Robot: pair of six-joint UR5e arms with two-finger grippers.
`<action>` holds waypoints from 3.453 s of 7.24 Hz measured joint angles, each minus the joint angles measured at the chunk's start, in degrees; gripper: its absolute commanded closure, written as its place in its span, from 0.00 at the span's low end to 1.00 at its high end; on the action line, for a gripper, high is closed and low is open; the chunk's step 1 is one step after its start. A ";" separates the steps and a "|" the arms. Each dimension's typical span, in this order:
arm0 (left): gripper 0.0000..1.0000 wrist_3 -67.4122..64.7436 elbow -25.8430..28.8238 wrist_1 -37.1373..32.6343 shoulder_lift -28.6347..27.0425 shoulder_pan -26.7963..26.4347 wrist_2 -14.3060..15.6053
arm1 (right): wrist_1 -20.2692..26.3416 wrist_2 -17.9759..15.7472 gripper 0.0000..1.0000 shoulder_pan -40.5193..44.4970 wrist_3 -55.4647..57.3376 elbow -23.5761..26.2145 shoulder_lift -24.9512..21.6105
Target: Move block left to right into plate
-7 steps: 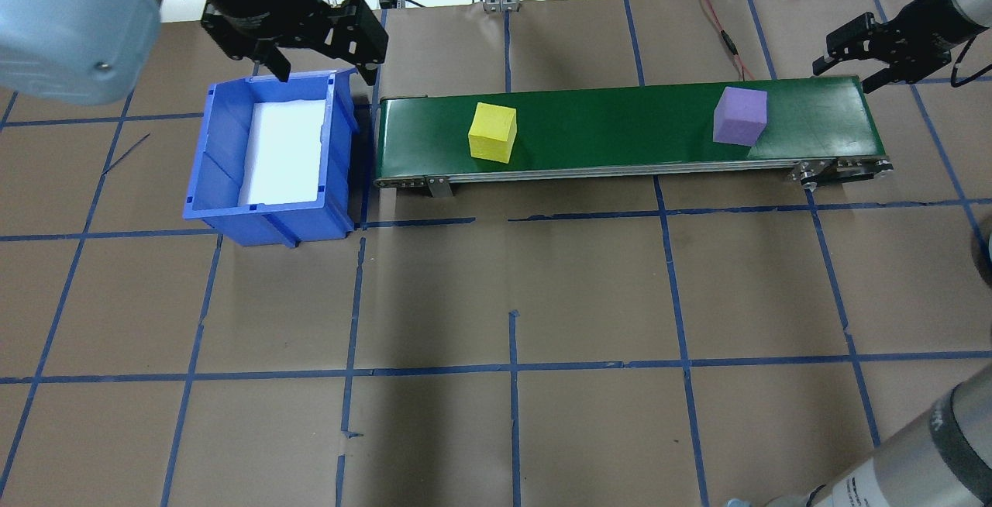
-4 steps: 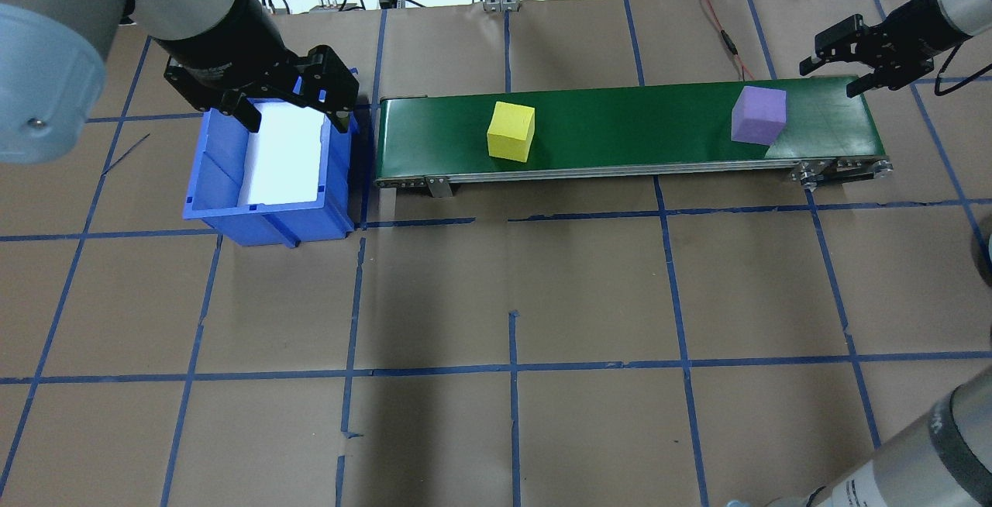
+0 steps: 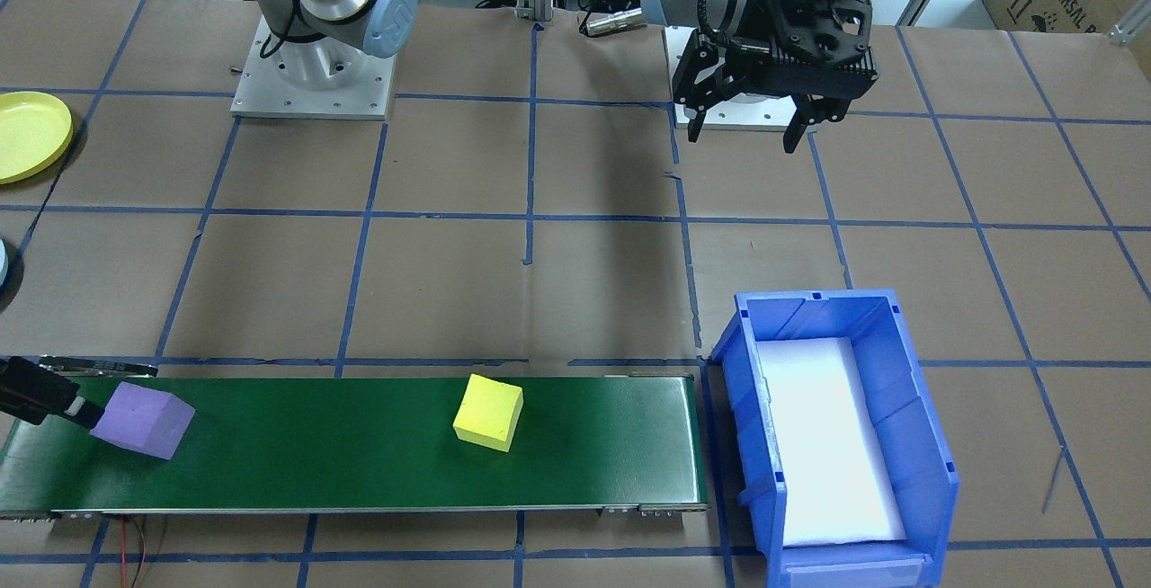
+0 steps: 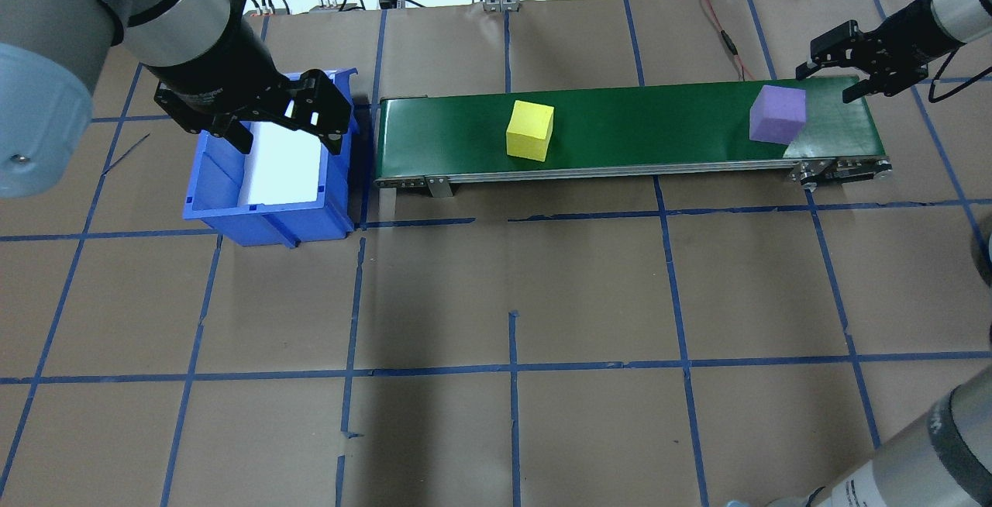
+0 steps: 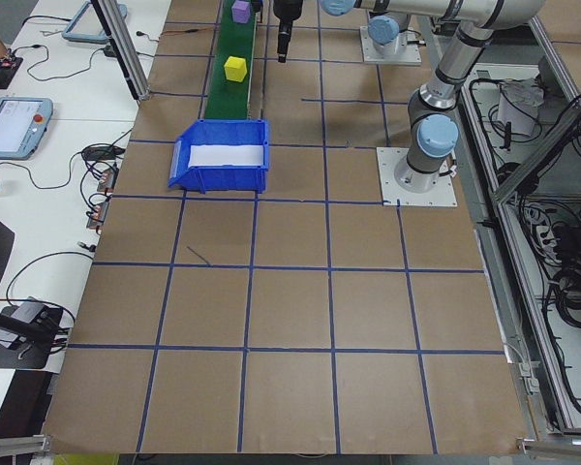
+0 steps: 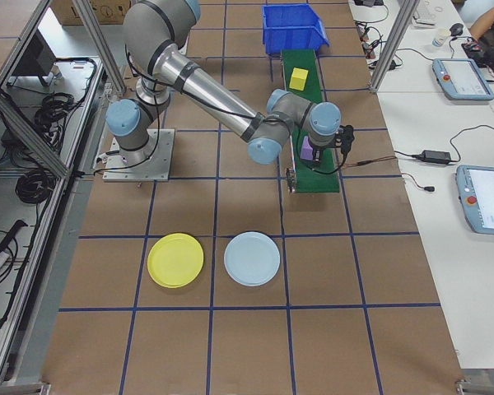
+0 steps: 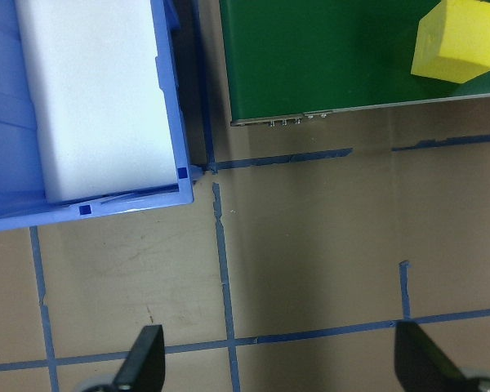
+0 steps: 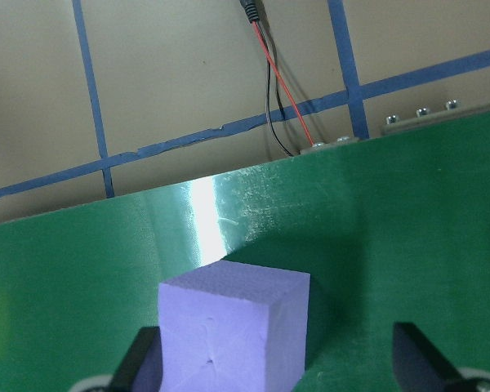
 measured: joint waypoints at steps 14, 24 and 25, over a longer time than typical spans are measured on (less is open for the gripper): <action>0.00 4.50 -0.71 1.02 0.55 6.78 -0.29 | -5.94 -19.60 0.61 -18.16 -36.63 6.22 -4.56; 0.00 5.22 0.04 1.00 0.85 7.54 0.58 | -7.76 -12.85 0.00 -20.29 -36.92 5.51 -3.34; 0.00 5.45 -0.01 0.95 0.87 7.58 0.73 | -7.09 -13.30 0.00 -15.02 -31.09 4.50 -3.59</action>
